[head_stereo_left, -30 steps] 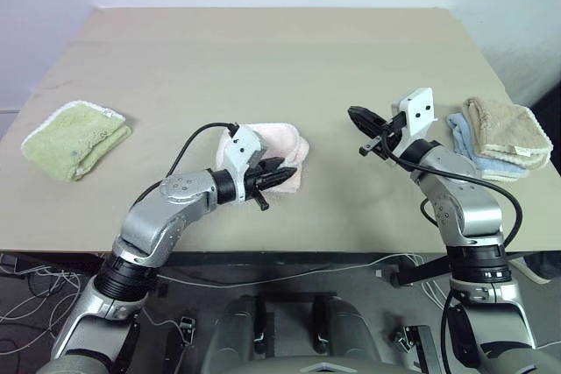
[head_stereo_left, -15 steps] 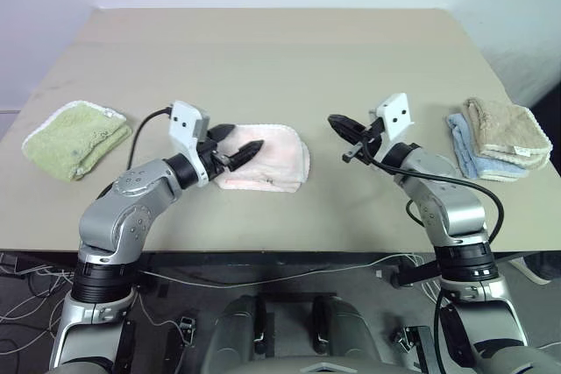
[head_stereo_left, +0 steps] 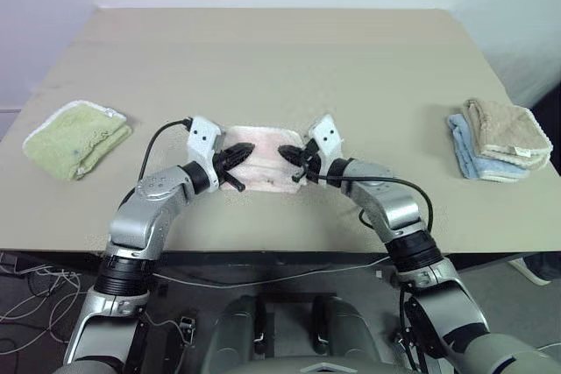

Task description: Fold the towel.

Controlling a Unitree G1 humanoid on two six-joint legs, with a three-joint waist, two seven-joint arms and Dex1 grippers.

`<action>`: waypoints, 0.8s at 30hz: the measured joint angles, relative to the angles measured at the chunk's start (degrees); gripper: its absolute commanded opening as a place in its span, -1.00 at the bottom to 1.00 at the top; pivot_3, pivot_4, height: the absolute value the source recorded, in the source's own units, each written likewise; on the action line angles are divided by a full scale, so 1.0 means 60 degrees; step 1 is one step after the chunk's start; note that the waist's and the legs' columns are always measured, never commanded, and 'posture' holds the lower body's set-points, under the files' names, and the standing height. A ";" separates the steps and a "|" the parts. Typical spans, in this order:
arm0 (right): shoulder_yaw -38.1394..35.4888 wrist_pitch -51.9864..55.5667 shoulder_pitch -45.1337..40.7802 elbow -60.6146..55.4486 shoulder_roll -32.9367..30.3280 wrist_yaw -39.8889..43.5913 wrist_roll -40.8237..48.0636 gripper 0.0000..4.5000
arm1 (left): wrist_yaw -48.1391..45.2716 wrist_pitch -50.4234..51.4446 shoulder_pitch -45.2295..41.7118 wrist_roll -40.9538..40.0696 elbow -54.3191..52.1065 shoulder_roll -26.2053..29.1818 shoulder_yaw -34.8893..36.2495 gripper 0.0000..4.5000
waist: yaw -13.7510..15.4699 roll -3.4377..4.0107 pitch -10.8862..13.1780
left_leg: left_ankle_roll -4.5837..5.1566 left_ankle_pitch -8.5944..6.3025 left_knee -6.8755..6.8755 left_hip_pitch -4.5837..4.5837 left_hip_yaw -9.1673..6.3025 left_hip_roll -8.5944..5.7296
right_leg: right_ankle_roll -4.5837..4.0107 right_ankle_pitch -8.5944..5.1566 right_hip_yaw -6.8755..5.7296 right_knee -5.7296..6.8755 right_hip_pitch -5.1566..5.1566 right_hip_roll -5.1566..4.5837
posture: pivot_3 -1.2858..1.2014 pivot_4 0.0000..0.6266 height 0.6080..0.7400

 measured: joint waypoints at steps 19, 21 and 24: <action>-0.0911 -0.0569 0.0867 -0.1897 -0.0655 0.0547 0.0344 -1.00 | 0.0760 0.1622 -0.0147 -0.3289 0.0126 -0.0599 0.3675 -0.92 | -0.0160 -0.0004 -0.0006 | -0.0001 -0.0003 -0.0007 0.0062 -0.0018 0.0003 | 0.0001 0.0000 0.0000 0.0009 0.0058 -0.0011 | 0.03 -0.52 1.00; -0.1251 -0.0455 0.0915 -0.2364 -0.0953 0.0601 0.0519 -1.00 | 0.1240 0.2467 -0.0214 -0.3892 0.0192 -0.0250 0.4372 -0.73 | -0.0159 -0.0005 -0.0006 | 0.0000 -0.0003 -0.0006 0.0064 -0.0017 0.0002 | 0.0001 0.0000 0.0000 0.0009 0.0060 -0.0010 | 0.03 -0.52 1.00; -0.1538 -0.0323 0.1066 -0.2695 -0.1271 0.0607 0.0612 -1.00 | 0.1712 0.3712 -0.0198 -0.4560 0.0638 0.0048 0.5024 -0.31 | -0.0134 -0.0005 -0.0006 | 0.0000 -0.0003 -0.0004 0.0065 -0.0018 -0.0003 | 0.0002 -0.0001 -0.0003 0.0009 0.0063 -0.0009 | 0.03 -0.52 1.00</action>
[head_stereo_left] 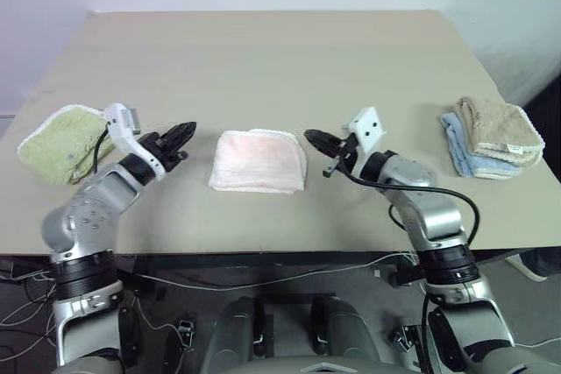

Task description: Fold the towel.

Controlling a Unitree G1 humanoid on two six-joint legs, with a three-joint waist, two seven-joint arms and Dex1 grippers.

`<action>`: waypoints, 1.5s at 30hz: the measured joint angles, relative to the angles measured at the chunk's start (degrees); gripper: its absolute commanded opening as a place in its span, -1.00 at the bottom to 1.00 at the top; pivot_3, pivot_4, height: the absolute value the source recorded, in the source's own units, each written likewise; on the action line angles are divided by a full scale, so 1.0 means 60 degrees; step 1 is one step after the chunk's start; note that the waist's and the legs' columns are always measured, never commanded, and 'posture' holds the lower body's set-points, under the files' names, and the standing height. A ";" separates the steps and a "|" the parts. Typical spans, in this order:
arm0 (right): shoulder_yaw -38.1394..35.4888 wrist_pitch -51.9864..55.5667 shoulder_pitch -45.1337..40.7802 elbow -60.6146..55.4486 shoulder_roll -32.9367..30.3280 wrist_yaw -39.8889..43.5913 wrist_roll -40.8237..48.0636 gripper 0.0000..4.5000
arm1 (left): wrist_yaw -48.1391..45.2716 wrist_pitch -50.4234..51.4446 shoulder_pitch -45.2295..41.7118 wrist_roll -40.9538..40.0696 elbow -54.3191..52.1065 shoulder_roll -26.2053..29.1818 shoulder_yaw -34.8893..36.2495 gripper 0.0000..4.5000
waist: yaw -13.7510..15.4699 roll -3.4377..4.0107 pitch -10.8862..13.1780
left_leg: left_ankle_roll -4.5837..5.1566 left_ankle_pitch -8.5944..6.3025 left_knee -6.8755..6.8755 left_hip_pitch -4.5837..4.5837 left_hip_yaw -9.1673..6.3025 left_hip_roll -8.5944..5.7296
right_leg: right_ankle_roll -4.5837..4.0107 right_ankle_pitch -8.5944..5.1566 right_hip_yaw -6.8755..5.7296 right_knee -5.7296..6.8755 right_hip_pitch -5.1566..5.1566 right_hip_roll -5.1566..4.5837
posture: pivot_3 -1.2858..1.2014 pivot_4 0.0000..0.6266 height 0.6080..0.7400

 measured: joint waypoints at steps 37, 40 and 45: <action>-0.0245 0.0087 0.0334 -0.0396 -0.0400 -0.0568 0.0017 -1.00 | 0.1319 0.4415 -0.0369 -0.1755 0.0800 -0.2048 -0.0260 -0.51 | 0.0208 -0.0007 -0.0002 | -0.0003 0.0001 0.0006 0.0008 -0.0001 -0.0017 | 0.0000 0.0000 0.0001 0.0004 0.0011 -0.0013 | 0.03 -0.52 1.00; -0.0244 0.0091 0.0328 -0.0396 -0.0397 -0.0576 0.0017 -1.00 | 0.1446 0.4489 -0.0350 -0.1868 0.0669 -0.2144 -0.0164 -0.96 | 0.0205 -0.0007 -0.0002 | -0.0003 0.0001 0.0006 0.0008 -0.0001 -0.0015 | 0.0000 0.0000 0.0001 0.0005 0.0011 -0.0012 | 0.03 -0.52 1.00; -0.0244 0.0095 0.0316 -0.0396 -0.0393 -0.0576 0.0017 -1.00 | 0.1736 0.4419 -0.0278 -0.2024 0.0552 -0.2364 0.0074 -0.98 | 0.0203 -0.0007 -0.0002 | -0.0003 0.0001 0.0006 0.0010 -0.0002 -0.0015 | -0.0001 0.0000 0.0001 0.0007 0.0011 -0.0012 | 0.03 -0.52 1.00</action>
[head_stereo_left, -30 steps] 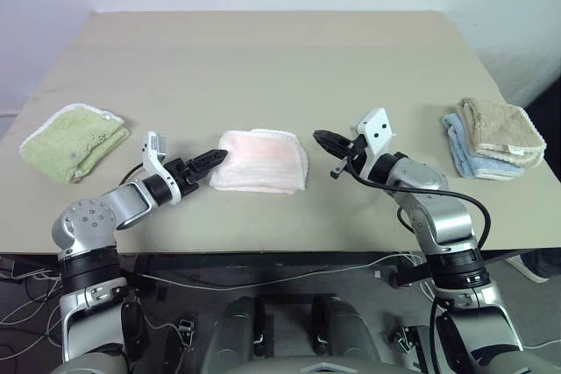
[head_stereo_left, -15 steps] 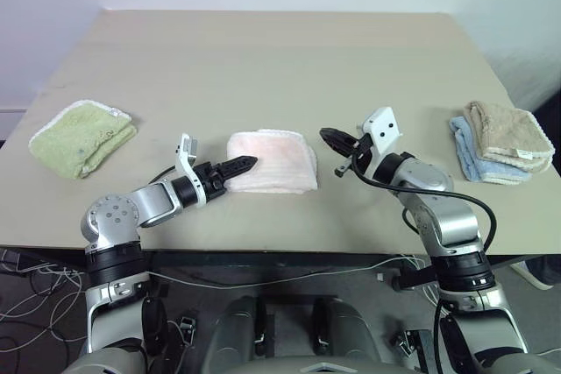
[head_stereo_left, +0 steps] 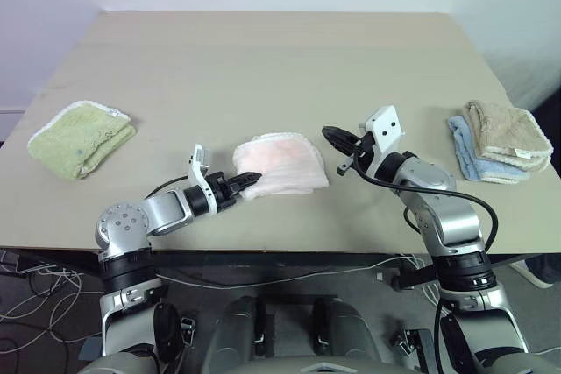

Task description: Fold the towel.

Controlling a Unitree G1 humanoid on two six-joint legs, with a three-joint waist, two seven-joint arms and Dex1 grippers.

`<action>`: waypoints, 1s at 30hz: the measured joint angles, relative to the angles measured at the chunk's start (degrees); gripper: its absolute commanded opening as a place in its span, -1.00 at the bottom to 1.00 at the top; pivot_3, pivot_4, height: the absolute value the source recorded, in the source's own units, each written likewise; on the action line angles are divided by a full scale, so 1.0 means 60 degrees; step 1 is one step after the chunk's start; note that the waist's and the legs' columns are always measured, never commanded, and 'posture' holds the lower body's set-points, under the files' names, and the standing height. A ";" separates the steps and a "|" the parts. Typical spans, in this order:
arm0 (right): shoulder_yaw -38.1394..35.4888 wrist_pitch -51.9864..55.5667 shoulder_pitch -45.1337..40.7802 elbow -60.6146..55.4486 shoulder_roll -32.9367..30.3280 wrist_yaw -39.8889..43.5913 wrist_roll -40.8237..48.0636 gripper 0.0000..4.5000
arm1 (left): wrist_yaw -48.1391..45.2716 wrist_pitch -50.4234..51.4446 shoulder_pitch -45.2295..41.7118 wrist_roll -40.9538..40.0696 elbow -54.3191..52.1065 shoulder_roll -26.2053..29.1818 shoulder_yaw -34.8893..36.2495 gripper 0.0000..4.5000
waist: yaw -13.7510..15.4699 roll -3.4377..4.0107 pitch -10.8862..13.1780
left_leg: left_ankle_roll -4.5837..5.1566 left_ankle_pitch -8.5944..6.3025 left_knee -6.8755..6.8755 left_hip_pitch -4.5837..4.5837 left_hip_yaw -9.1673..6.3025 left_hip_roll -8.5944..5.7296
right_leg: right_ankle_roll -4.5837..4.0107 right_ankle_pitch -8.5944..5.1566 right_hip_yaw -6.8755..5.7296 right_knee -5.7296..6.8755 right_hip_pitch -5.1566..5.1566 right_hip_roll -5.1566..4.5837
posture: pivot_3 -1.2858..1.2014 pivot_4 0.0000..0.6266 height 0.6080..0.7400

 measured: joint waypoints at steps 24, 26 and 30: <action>-0.0027 0.0026 -0.0057 -0.0041 0.0009 -0.0105 -0.0006 -1.00 | -0.0385 -0.5885 -0.2540 0.1274 0.4026 0.4931 0.2601 -0.98 | -0.0297 -0.0035 0.0021 | -0.0008 0.0001 -0.0029 -0.0001 0.0018 0.0015 | 0.0000 -0.0001 0.0003 -0.0022 -0.0018 0.0015 | 0.03 -0.52 1.00; -0.0025 0.0029 -0.0045 -0.0070 0.0009 -0.0106 -0.0003 -1.00 | -0.0592 -0.6226 -0.2072 0.1389 0.4231 0.5239 0.2937 -0.98 | -0.0279 -0.0035 0.0021 | -0.0009 0.0001 -0.0030 -0.0001 0.0019 0.0015 | 0.0000 -0.0001 0.0003 -0.0023 -0.0018 0.0013 | 0.03 -0.52 1.00; -0.0002 0.0029 0.0008 -0.0131 0.0007 -0.0055 -0.0004 -1.00 | -0.0743 -0.6387 -0.0741 0.1475 0.4528 0.5178 0.3307 -0.98 | -0.0195 -0.0068 0.0021 | -0.0015 -0.0003 -0.0026 -0.0001 0.0012 0.0012 | -0.0001 0.0000 0.0000 -0.0018 -0.0014 0.0000 | 0.03 -0.52 1.00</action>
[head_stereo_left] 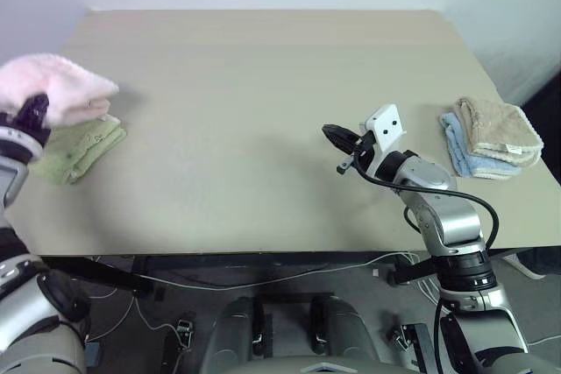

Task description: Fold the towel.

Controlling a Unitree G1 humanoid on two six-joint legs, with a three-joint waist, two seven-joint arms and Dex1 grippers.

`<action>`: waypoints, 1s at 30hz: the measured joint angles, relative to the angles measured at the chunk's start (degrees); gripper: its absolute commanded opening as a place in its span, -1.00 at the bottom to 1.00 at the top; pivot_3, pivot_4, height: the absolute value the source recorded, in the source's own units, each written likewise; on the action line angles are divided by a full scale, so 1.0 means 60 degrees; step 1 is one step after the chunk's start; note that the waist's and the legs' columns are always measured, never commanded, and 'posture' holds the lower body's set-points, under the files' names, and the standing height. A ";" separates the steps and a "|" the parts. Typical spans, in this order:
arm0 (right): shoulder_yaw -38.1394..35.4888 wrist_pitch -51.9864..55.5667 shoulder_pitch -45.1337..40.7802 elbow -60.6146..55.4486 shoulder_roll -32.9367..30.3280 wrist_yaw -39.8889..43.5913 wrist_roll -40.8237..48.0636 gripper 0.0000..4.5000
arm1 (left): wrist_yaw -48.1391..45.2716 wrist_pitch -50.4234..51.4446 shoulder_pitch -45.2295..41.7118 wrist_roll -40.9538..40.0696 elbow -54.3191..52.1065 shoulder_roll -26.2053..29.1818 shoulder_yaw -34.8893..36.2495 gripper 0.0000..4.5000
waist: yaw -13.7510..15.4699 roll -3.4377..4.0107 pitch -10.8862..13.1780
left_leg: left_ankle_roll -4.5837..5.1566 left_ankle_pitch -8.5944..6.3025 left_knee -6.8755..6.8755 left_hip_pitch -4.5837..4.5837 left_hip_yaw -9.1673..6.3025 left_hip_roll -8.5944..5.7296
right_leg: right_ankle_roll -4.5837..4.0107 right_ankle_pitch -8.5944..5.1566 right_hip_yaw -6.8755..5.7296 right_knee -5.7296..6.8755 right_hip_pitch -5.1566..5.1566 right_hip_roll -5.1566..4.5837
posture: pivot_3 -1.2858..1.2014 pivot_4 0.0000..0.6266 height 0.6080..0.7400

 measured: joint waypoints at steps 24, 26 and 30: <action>0.0213 -0.0086 -0.0327 0.0265 0.0156 0.0310 -0.0075 -1.00 | -0.0193 0.0513 0.3275 -0.1594 -0.3234 -0.1875 0.0842 0.98 | -0.0054 -0.0027 -0.0005 | -0.0030 -0.0018 -0.0008 0.0000 -0.0009 0.0001 | -0.0007 0.0001 0.0011 0.0001 -0.0011 -0.0046 | 0.03 -0.52 1.00; 0.0233 -0.0085 -0.0320 0.0262 0.0189 0.0302 -0.0076 -1.00 | -0.0505 0.0643 0.3913 -0.1517 -0.4310 -0.2131 0.0112 0.98 | -0.0035 -0.0025 -0.0005 | -0.0031 -0.0018 -0.0010 0.0000 -0.0009 0.0000 | -0.0011 0.0002 0.0012 0.0000 -0.0011 -0.0050 | 0.03 -0.52 1.00; 0.0312 -0.0085 -0.0319 0.0266 0.0300 0.0260 -0.0090 -1.00 | -0.1092 0.0317 0.4658 -0.0367 -0.6158 -0.2359 -0.2119 0.98 | -0.0006 -0.0024 -0.0005 | -0.0030 -0.0020 -0.0017 0.0000 -0.0012 -0.0002 | -0.0053 -0.0008 0.0015 -0.0007 -0.0016 -0.0053 | 0.03 -0.52 1.00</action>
